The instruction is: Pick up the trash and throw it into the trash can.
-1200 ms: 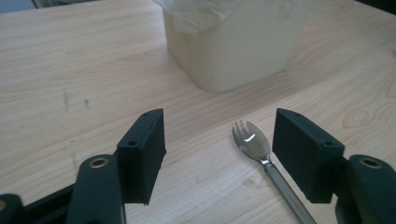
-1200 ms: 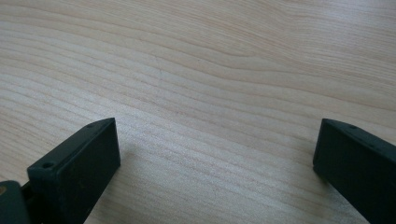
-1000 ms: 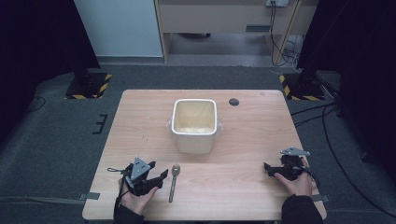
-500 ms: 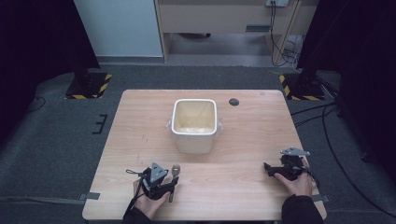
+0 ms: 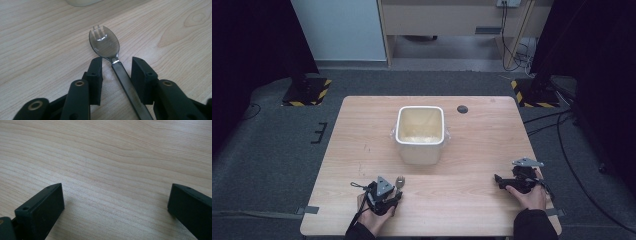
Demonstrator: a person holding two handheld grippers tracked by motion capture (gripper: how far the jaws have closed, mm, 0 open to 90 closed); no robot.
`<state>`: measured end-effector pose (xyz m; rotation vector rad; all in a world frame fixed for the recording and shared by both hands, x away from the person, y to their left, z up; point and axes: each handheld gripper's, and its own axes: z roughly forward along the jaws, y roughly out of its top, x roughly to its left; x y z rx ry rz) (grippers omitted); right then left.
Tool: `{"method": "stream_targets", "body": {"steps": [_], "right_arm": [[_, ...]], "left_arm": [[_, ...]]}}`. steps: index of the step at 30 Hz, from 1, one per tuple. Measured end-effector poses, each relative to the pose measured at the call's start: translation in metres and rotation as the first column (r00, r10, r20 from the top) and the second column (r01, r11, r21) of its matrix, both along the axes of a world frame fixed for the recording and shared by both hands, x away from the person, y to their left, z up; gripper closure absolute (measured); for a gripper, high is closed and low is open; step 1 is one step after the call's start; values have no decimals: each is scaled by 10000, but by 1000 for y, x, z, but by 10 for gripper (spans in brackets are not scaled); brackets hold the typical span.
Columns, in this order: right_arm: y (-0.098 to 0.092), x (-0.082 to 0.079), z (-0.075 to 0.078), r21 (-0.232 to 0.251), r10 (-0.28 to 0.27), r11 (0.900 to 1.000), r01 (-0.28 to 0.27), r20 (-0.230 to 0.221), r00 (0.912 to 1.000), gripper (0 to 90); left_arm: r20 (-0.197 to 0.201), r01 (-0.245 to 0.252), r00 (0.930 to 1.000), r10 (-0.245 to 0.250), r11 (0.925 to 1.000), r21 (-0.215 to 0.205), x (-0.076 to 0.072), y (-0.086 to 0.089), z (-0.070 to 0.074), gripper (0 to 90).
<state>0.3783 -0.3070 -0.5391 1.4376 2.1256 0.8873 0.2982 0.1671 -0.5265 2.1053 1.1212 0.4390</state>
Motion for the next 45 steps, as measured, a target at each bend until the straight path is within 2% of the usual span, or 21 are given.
{"method": "stream_targets", "body": {"steps": [11, 18, 25, 33, 37, 40, 45], "right_arm": [[0, 0, 0, -3, 0, 10000, 0, 3, 10000, 8], [0, 0, 0, 7, -3, 10000, 3, 0, 10000, 8], [0, 0, 0, 2, -1, 10000, 1, 0, 10000, 8], [0, 0, 0, 0, 1, 10000, -1, 2, 10000, 8], [0, 0, 0, 1, 0, 10000, 0, 1, 10000, 8], [0, 0, 0, 1, -1, 10000, 1, 2, 10000, 8], [0, 0, 0, 2, 2, 10000, -2, 4, 10000, 8]], "left_arm": [[62, -1, 10000, 2, 10000, -72, 3, 8, -1, 788], [51, 117, 9999, -117, 9999, -94, 3, 9, 0, 793], [583, 131, 9983, -81, 9963, -849, -1, 16, 14, 793], [1123, 91, 9936, 110, 9843, -1764, -5, 30, 32, 793], [1524, 87, 9880, 232, 9785, -2059, -7, 37, 41, 793], [1963, 255, 9804, 189, 9749, -2213, -9, 43, 49, 793], [2455, 239, 9686, 398, 9677, -2510, -12, 49, 63, 793]]}}
